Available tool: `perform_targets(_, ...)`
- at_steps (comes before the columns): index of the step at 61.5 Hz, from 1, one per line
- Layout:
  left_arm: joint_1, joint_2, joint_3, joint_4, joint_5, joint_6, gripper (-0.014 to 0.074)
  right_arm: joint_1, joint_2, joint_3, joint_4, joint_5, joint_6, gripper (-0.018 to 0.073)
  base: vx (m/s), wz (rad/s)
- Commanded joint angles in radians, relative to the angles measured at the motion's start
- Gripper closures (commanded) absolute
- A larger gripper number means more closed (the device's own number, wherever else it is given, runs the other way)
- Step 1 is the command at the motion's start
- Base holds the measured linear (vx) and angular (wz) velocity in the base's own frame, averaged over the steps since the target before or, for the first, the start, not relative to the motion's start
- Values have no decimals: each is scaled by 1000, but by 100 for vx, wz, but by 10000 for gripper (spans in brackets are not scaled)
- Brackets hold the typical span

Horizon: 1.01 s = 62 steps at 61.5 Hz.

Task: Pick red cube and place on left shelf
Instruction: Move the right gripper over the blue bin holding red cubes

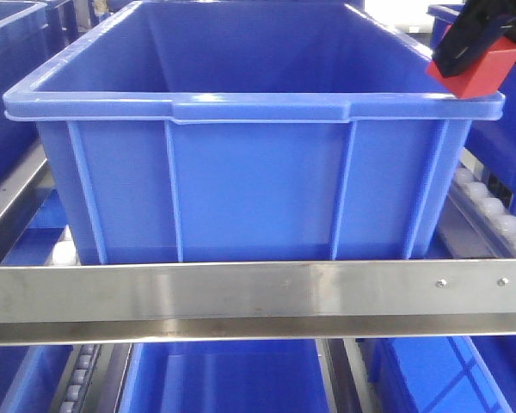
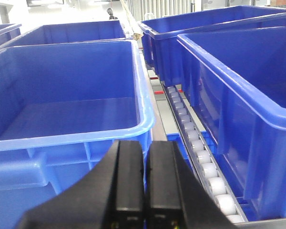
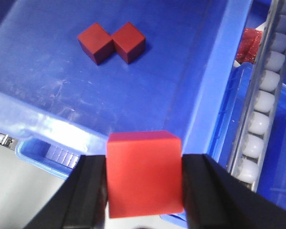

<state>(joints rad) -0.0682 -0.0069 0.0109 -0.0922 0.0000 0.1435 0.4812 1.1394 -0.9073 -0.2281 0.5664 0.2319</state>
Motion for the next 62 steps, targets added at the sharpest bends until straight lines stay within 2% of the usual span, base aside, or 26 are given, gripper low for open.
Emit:
perform_targets(1,-3,7,22,-6,-83,1,491,-1,-21,-35,-16,-61,-4,501,0,0)
perform_targets(52,-3,7,22,-6,-83,1,491,-1,-21,-35,-16,-61,-4,501,0,0)
perform_targets(62,-3,7,22,-6,-83,1,491,-1,-21,-35,-16,-95,-4,501,0,0)
